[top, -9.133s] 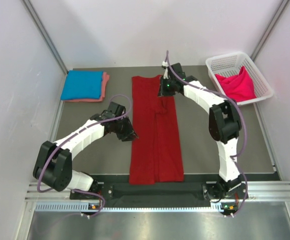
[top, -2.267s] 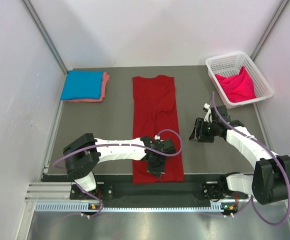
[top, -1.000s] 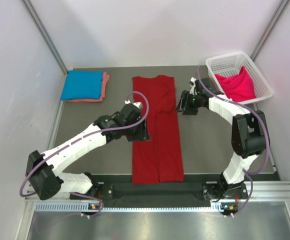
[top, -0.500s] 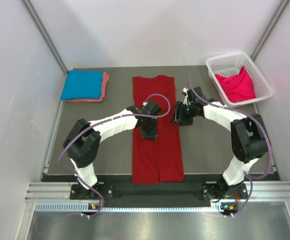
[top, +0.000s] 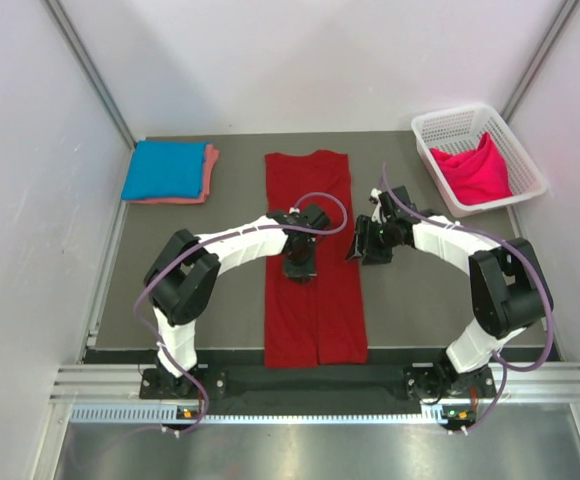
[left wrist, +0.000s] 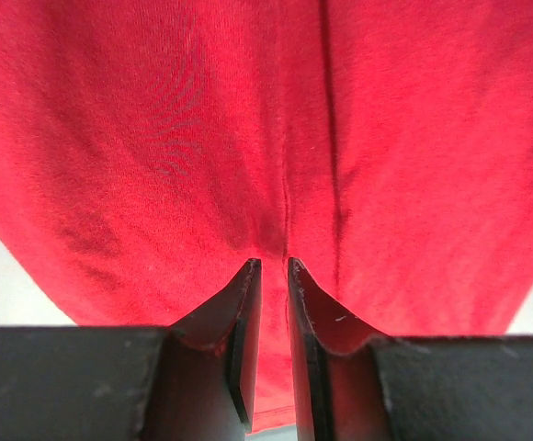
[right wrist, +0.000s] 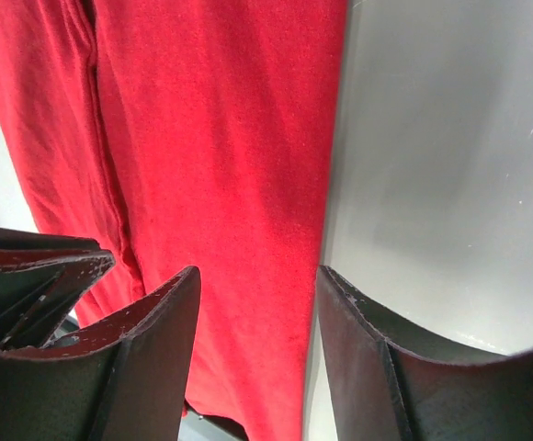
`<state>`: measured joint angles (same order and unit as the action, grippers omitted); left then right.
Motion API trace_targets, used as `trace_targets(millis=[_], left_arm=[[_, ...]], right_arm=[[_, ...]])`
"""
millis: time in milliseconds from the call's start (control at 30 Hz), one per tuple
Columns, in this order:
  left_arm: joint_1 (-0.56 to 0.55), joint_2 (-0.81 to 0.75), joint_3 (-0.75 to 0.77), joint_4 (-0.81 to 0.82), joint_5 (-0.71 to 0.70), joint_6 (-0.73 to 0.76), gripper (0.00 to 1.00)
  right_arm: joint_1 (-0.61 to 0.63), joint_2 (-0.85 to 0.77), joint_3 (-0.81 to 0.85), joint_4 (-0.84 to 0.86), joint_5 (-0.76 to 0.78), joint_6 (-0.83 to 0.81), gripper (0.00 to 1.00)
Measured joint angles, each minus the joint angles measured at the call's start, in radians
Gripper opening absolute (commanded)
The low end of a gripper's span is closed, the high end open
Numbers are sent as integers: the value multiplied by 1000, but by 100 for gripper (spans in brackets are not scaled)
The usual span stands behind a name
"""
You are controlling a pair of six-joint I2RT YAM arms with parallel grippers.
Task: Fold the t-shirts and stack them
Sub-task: Fold the tshirt
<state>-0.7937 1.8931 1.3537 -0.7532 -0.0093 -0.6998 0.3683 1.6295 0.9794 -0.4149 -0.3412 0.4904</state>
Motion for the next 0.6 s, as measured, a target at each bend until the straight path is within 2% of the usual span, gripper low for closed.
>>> trace_targets(millis=[400, 567, 600], left_arm=[[-13, 34, -2, -2, 4, -7, 26], [-13, 34, -6, 2, 4, -8, 20], [-13, 34, -8, 2, 4, -9, 15]], right_arm=[[0, -11, -31, 9, 0, -2, 54], [0, -13, -44, 8, 0, -7, 54], [0, -13, -44, 8, 0, -8, 54]])
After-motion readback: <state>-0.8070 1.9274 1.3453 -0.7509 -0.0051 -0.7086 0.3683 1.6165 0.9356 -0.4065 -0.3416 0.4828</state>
